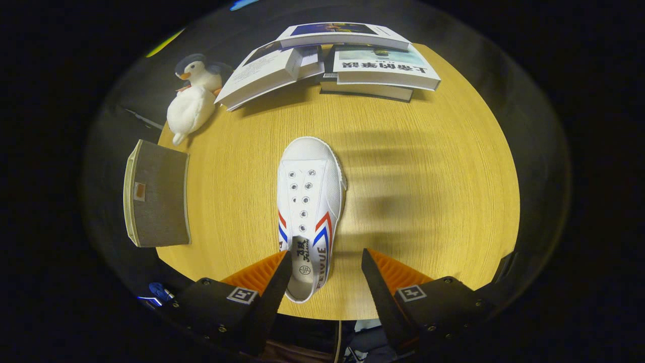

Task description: Open the storage box then place both shoes into the box .Put the left shoe in first, then the right shoe, with the right side of both shoes facing outward in a uniform manner.

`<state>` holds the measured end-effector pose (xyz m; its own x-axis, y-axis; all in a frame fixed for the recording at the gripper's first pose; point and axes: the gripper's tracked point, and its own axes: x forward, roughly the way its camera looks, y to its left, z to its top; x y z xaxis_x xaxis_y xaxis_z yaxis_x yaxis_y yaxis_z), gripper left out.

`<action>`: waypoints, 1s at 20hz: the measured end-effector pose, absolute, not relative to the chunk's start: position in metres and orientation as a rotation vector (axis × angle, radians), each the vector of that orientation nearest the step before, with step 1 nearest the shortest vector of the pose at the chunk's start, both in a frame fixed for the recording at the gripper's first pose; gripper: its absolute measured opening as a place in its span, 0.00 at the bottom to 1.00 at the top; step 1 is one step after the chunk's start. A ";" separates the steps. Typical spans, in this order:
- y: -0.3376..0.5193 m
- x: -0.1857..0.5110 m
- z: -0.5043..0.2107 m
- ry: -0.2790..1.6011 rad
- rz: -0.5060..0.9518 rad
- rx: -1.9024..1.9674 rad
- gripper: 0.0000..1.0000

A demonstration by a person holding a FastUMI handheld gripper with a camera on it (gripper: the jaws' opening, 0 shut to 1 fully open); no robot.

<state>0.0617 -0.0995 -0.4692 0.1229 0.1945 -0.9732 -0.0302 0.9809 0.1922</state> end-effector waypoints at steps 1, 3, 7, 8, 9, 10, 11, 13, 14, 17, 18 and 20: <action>-0.099 0.063 -0.475 1.443 0.165 0.131 0.87; -0.096 0.065 -0.486 1.457 0.165 0.137 0.80; -0.089 0.067 -0.506 1.489 0.170 0.127 0.77; -0.086 0.070 -0.508 1.499 0.178 0.129 0.71; -0.086 0.069 -0.512 1.508 0.178 0.120 0.53; -0.086 0.071 -0.517 1.511 0.178 0.107 0.53; -0.085 0.070 -0.521 1.515 0.181 0.091 0.53; -0.083 0.071 -0.522 1.505 0.189 0.062 0.53; -0.078 0.068 -0.535 1.504 0.195 0.048 0.46; -0.086 0.072 -0.514 1.497 0.205 0.021 0.23; -0.094 0.073 -0.520 1.498 0.179 0.028 0.22; -0.089 0.068 -0.535 1.504 0.157 0.055 0.07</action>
